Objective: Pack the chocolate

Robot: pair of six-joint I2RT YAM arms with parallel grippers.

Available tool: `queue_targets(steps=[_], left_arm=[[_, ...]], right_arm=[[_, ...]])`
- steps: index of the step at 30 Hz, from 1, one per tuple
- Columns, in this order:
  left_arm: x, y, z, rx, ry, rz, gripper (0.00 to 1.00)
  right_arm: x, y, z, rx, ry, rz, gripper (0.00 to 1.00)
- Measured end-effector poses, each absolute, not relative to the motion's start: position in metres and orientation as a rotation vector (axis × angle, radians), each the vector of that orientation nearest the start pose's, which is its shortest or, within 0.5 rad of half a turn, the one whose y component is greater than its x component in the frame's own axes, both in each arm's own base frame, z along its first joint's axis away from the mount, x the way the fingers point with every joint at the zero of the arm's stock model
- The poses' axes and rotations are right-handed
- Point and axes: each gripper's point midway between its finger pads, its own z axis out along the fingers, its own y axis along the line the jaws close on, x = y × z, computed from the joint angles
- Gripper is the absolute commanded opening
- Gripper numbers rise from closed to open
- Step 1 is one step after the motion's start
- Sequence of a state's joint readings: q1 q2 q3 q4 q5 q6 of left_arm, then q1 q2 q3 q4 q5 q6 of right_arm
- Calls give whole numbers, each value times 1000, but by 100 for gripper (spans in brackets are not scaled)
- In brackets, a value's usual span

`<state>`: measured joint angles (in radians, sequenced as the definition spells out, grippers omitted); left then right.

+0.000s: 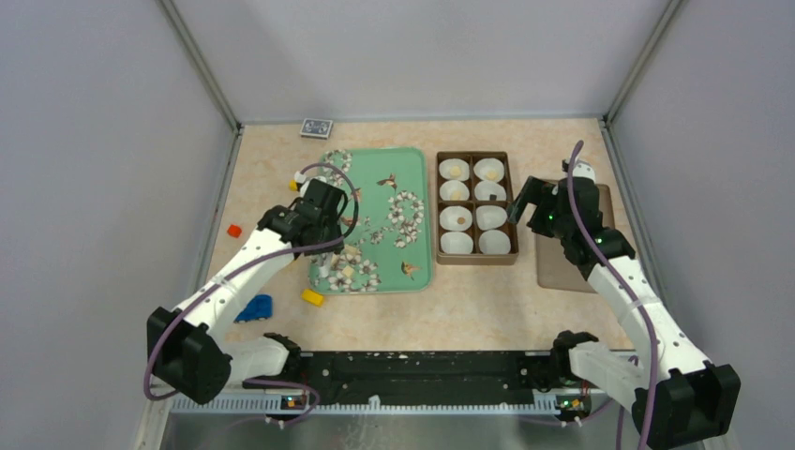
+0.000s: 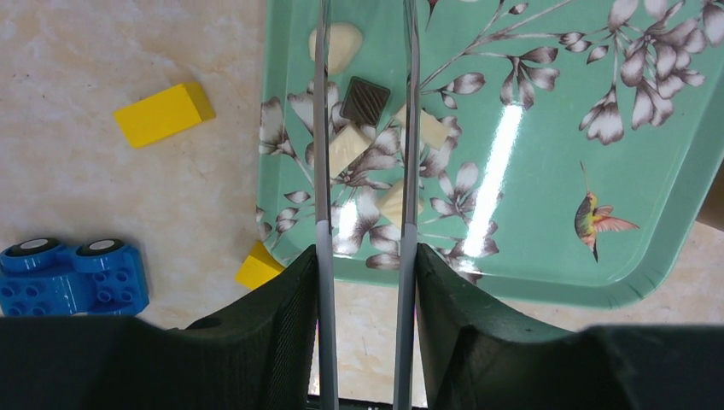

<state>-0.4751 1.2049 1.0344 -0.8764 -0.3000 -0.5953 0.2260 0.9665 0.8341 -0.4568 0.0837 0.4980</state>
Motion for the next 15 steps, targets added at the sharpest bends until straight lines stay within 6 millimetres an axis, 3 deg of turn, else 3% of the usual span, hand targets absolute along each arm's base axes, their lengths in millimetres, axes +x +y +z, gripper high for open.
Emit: queue_targets(steps=[15], left_arm=[[278,-93,128,-331,2547,-9,48]], right_arm=[[300,75,185,343,2159,327,95]])
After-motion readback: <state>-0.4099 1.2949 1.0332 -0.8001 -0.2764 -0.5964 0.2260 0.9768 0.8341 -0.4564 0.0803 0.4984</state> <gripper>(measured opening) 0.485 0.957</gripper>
